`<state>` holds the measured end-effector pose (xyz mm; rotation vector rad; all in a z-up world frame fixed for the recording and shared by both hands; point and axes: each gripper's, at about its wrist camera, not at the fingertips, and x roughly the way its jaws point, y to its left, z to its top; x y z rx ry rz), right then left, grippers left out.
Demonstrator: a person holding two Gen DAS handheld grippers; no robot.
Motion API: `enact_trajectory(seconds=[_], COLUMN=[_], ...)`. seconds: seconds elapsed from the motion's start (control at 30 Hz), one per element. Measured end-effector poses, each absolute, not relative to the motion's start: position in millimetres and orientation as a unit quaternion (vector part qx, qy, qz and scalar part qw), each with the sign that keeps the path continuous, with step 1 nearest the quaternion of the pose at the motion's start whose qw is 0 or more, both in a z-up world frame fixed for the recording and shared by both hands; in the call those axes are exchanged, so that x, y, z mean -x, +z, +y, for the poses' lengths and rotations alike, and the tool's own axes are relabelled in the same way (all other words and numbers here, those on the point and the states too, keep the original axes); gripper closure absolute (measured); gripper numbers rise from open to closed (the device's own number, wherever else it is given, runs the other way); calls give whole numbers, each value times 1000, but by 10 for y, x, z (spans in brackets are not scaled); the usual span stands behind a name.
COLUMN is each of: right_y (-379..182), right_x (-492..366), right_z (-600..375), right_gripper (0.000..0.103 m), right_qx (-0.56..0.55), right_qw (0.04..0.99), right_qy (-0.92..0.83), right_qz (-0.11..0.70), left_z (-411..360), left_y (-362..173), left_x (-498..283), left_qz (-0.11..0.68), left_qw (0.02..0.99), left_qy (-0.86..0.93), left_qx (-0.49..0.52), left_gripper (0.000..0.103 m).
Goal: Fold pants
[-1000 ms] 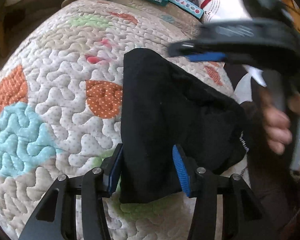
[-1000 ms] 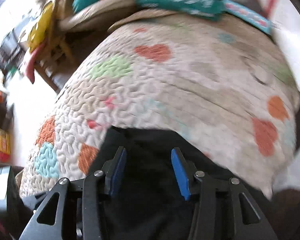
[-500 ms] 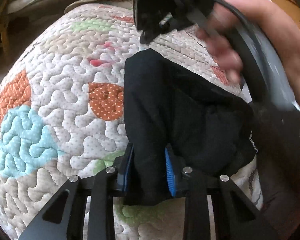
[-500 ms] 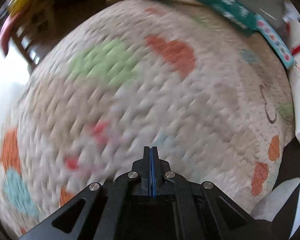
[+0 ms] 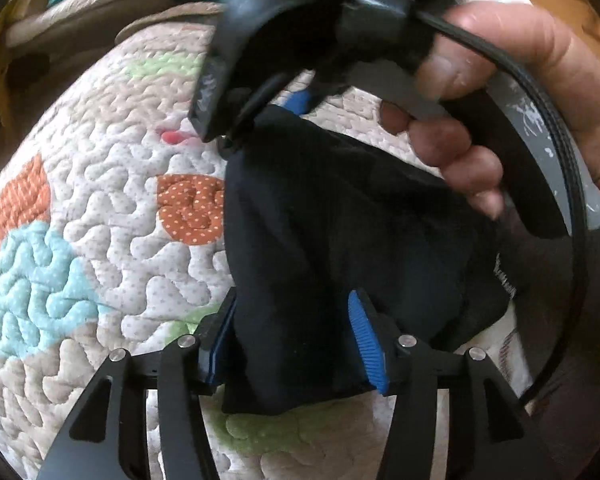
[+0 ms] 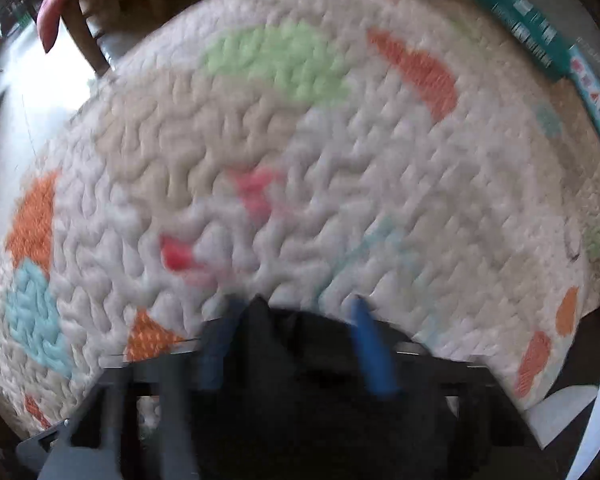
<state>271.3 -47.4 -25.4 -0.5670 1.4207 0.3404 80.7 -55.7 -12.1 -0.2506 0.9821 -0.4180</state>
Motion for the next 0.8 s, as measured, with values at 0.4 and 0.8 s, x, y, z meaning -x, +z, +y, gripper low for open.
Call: enact_trajectory(seconds=[0.4,0.8], right_y=[95,661], right_x=[-2713,-2777], right_z=[97,-542], right_gripper=[103,33], right_qx=[250,169], right_qw=[752,805], right_qy=[170,113], right_qz=[586,558], left_z=[-300,-34], left_y=[-130,-149], left_x=[-1014,-976], left_qz=[506,516], left_qw=[823,812], left_qy=[-188,-180], left_qx=[178,206], left_gripper=[86,71])
